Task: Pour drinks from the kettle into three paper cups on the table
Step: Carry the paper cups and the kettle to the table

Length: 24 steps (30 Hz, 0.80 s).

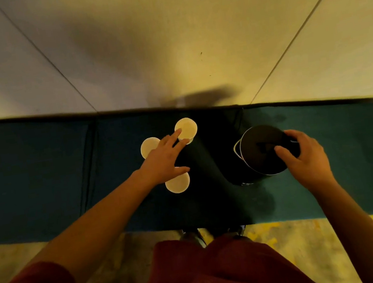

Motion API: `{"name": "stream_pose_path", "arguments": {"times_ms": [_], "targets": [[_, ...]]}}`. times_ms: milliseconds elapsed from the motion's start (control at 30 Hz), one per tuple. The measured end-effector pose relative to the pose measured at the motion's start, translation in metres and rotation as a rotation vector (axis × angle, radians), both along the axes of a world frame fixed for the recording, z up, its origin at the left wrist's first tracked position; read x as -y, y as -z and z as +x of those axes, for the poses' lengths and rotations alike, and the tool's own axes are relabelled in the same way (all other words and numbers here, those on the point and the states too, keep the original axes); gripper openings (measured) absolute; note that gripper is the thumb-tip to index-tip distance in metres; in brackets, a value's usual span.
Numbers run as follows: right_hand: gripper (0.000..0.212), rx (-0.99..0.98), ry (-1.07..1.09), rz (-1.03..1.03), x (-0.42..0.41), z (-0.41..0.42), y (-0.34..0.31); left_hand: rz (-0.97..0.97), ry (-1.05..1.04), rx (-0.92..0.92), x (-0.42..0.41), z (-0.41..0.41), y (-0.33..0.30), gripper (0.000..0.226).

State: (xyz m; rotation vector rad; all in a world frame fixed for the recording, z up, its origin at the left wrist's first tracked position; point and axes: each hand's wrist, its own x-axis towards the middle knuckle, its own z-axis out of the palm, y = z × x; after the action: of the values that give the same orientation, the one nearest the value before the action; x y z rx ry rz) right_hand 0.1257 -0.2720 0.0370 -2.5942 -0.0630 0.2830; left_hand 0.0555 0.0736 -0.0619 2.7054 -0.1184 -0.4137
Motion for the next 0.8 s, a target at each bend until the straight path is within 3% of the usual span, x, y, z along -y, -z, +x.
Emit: {"name": "stream_pose_path", "arguments": {"times_ms": [500,800], "targets": [[0.043,-0.007,0.007,-0.022,0.013,0.002,0.011,-0.005,0.086,-0.064,0.001,0.014,0.012,0.091],[0.045,-0.013,0.019,0.023,0.018,0.006,0.016,-0.046,0.134,-0.178,-0.011,0.025,0.012,0.108]]}}
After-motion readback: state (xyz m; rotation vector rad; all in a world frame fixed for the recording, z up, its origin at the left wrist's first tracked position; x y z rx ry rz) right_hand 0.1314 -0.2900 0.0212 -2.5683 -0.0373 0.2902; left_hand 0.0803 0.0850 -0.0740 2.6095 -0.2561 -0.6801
